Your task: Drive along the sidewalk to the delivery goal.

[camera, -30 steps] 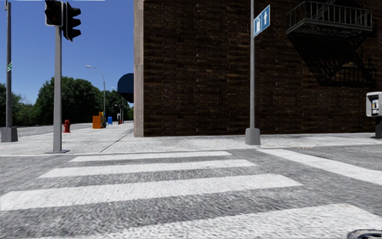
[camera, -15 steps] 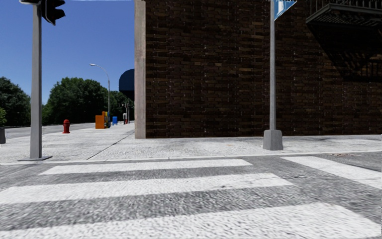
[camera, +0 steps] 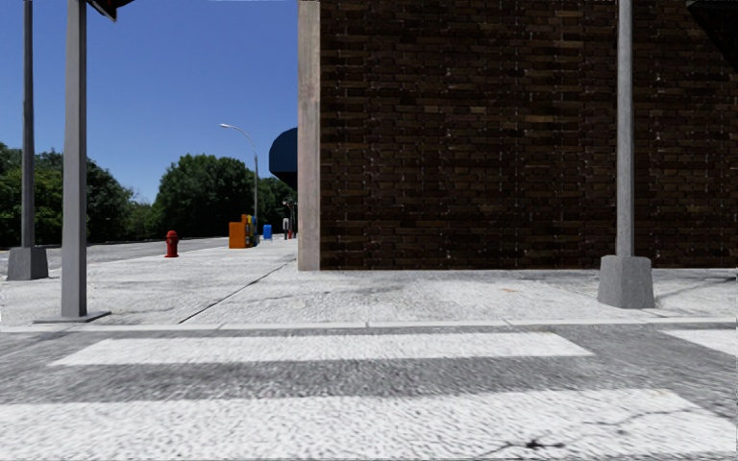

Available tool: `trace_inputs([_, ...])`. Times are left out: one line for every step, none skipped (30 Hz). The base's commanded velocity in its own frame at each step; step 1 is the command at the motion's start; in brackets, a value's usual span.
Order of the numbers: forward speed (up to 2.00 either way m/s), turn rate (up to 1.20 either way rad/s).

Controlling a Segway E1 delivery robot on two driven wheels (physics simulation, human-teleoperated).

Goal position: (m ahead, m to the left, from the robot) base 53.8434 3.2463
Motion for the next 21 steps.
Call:
trace_inputs([1.76,0.41])
trace_inputs([1.76,0.41])
trace_inputs([1.76,0.41])
trace_inputs([1.76,0.41])
trace_inputs([1.76,0.41])
trace_inputs([1.76,0.41])
trace_inputs([1.76,0.41])
trace_inputs([1.76,0.41])
trace_inputs([1.77,0.41])
trace_inputs([1.8,0.41])
trace_inputs([1.85,0.41])
trace_inputs([1.87,0.41])
trace_inputs([1.88,0.41])
trace_inputs([1.88,0.41])
trace_inputs([1.89,0.41])
trace_inputs([1.91,0.41])
trace_inputs([1.94,0.41])
trace_inputs([1.95,0.41])
trace_inputs([1.95,0.41])
trace_inputs([1.95,0.41])
trace_inputs([1.95,0.42])
